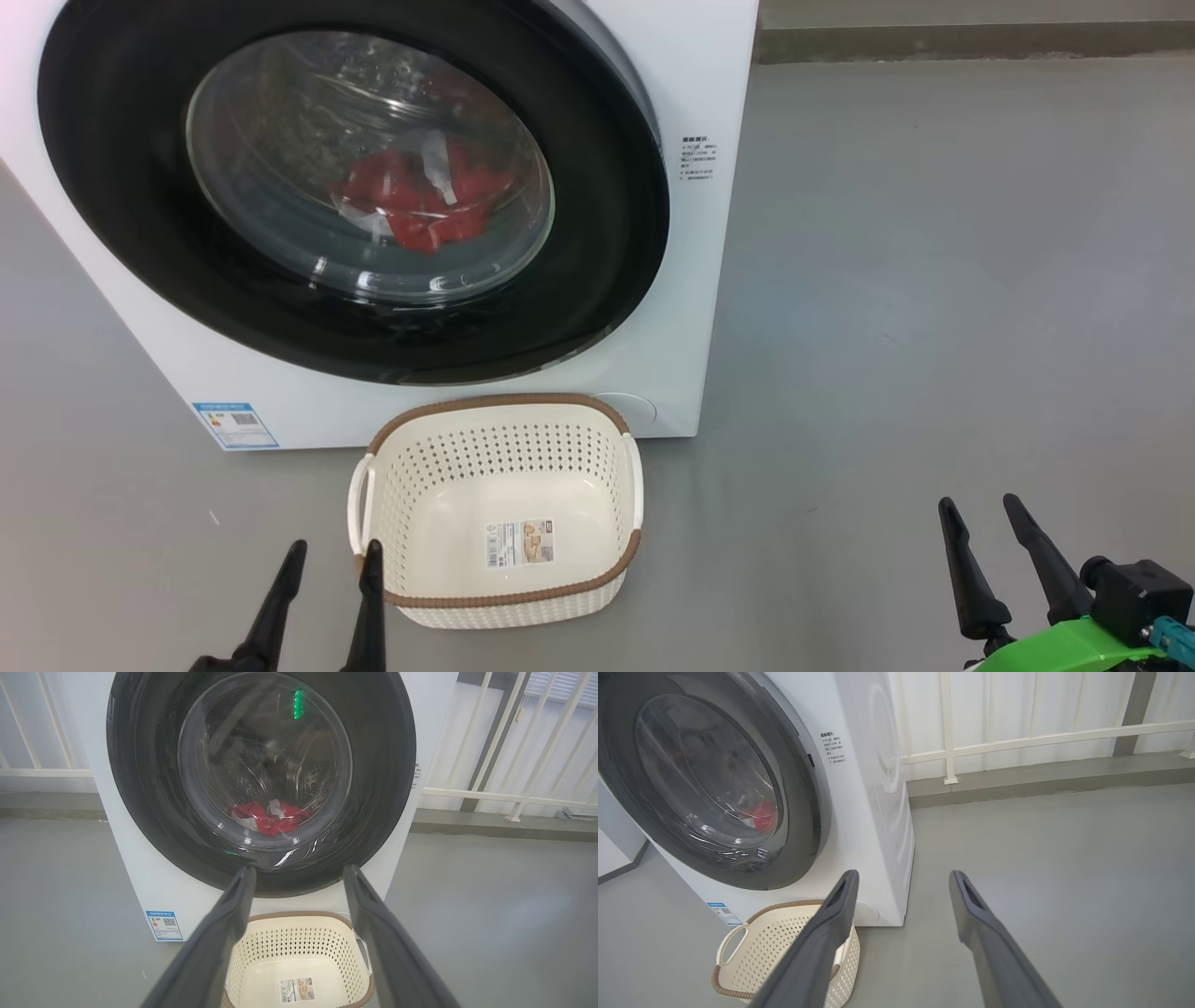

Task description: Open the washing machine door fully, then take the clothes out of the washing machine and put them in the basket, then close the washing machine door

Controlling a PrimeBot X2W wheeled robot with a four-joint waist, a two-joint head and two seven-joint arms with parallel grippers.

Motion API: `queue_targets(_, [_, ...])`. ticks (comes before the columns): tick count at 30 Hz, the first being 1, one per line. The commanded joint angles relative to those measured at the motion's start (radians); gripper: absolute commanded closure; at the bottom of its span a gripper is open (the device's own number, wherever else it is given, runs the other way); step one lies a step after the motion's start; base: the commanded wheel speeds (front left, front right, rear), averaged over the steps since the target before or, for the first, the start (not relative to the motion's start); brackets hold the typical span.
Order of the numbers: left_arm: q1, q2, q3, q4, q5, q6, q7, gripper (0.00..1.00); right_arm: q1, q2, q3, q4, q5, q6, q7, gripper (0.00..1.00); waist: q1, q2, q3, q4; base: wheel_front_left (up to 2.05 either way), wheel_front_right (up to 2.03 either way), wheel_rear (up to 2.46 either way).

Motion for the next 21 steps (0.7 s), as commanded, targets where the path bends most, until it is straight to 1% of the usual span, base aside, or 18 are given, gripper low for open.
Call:
queue_targets(1, [-0.015, 0.009, 0.035, -0.02, -0.002, -0.002, -0.012, 0.0, 0.002, -0.009, 0.018, -0.02, -0.015, 0.0, -0.014, 0.0, 0.0, 0.0, 0.0, 0.0, 0.0, 0.0, 0.0])
queue_targets(21, [-0.025, 0.009, 0.045, 0.014, -0.02, -0.01, -0.012, 0.0, 0.008, 0.008, 0.004, 0.008, -0.039, 0.0, -0.014, 0.0, 0.0, 0.0, 0.001, -0.005, 0.0, 0.0, 0.0])
